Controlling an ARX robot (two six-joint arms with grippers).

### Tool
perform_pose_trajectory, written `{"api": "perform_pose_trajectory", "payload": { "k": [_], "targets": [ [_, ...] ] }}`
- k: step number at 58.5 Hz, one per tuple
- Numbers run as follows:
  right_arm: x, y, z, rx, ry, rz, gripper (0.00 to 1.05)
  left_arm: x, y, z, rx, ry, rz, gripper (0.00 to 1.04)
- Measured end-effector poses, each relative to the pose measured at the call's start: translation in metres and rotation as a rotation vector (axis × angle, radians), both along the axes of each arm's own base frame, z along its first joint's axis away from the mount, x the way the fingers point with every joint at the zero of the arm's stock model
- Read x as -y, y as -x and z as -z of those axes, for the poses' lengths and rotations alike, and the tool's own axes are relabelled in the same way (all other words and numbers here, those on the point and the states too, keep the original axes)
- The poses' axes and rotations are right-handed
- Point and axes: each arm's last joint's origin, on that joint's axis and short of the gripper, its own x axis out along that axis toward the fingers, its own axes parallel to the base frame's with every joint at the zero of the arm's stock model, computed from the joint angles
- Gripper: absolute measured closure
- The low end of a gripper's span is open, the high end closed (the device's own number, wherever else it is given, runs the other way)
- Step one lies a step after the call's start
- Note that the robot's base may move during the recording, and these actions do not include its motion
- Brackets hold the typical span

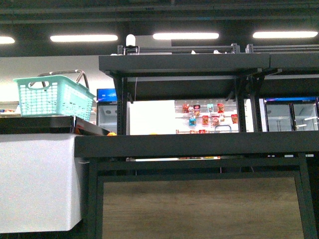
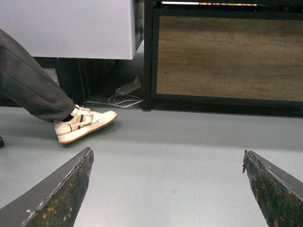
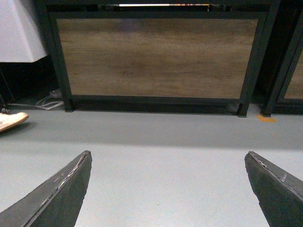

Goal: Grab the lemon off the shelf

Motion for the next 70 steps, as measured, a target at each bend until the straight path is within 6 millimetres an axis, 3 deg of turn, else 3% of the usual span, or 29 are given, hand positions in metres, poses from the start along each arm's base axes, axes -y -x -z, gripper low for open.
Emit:
{"api": "perform_pose_trajectory", "payload": {
  "k": [70],
  "targets": [
    [0.0000, 0.0000, 0.0000, 0.000, 0.000, 0.000, 0.07, 0.0000, 0.0000, 0.0000, 0.000, 0.000, 0.000, 0.08]
  ]
}}
